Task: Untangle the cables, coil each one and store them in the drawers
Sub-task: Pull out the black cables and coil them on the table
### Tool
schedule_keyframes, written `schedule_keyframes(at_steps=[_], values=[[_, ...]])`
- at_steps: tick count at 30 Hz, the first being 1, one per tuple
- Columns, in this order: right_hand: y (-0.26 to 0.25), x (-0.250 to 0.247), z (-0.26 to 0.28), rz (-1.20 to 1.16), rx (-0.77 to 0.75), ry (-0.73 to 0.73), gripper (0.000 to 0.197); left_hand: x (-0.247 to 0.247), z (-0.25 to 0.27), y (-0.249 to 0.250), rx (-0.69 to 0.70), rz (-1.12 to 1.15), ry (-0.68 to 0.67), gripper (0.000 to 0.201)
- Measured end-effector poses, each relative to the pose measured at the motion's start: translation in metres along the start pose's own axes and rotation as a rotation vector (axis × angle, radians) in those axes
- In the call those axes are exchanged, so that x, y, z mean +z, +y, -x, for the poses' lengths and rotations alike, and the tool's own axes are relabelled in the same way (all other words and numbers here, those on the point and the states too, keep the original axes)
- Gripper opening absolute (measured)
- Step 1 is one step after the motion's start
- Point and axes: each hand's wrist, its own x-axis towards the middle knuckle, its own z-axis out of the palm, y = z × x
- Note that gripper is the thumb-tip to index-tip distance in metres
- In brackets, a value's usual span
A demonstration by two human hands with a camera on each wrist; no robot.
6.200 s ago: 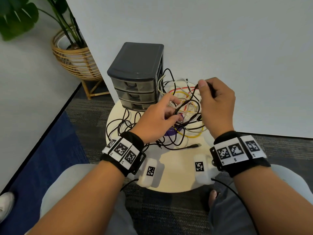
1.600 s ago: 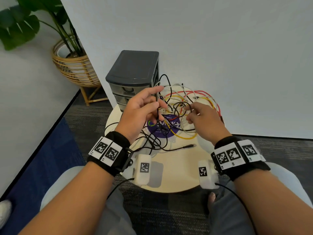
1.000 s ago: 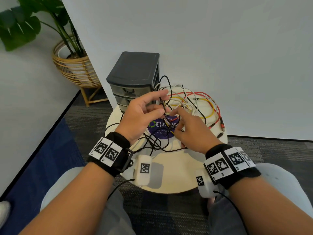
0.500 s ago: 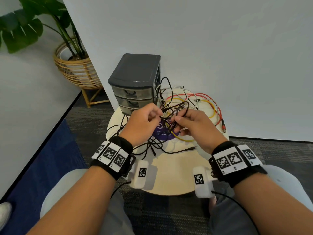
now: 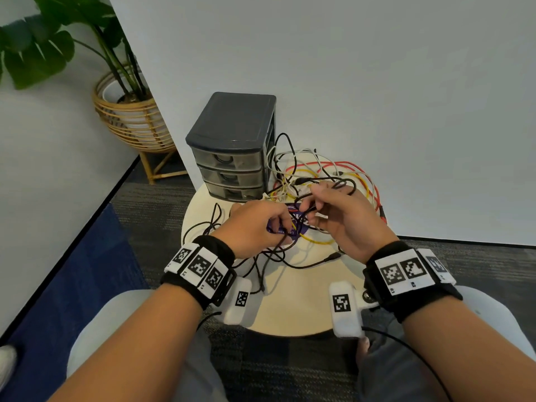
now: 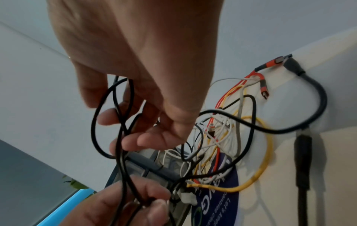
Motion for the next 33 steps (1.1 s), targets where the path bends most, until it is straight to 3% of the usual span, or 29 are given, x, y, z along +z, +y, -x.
schedule_keyframes(at_steps=[2,5,8,11,15,17,20,23,25,29,31,33], values=[[-0.003,-0.002,0.000,-0.017,0.032,0.036,0.042,0.000,-0.001,-0.003,0.028,-0.004,0.094,0.018],[-0.007,-0.010,-0.003,0.038,0.125,0.214,0.050,-0.007,0.000,-0.005,0.094,0.044,0.276,0.015],[-0.003,-0.019,-0.005,0.131,0.201,0.352,0.040,-0.014,0.001,-0.004,0.163,0.127,0.389,0.021],[0.002,-0.018,-0.006,0.122,0.205,0.345,0.027,-0.014,0.000,-0.002,0.195,0.159,0.414,0.027],[-0.003,-0.011,-0.004,-0.106,0.208,0.318,0.013,-0.010,-0.001,0.000,0.163,0.177,0.436,0.031],[-0.003,-0.011,-0.004,-0.025,0.210,0.304,0.012,-0.009,0.000,0.000,0.164,0.177,0.447,0.031],[0.002,-0.012,-0.005,0.321,0.187,0.297,0.012,-0.010,0.001,0.001,0.152,0.205,0.449,0.026],[0.011,-0.013,-0.008,0.705,0.160,0.314,0.029,-0.010,0.001,0.003,0.132,0.227,0.411,0.021],[0.014,-0.013,-0.010,0.806,0.144,0.284,0.037,-0.010,0.000,0.005,0.122,0.249,0.378,0.019],[0.010,-0.015,-0.014,0.424,0.228,0.163,0.070,-0.009,-0.004,0.001,0.187,0.214,0.392,0.026],[0.005,-0.018,-0.015,0.291,0.282,0.187,0.086,-0.007,-0.005,-0.002,0.197,0.185,0.396,0.035],[0.002,-0.020,-0.016,0.298,0.305,0.237,0.086,-0.005,-0.007,-0.004,0.198,0.150,0.391,0.041]])
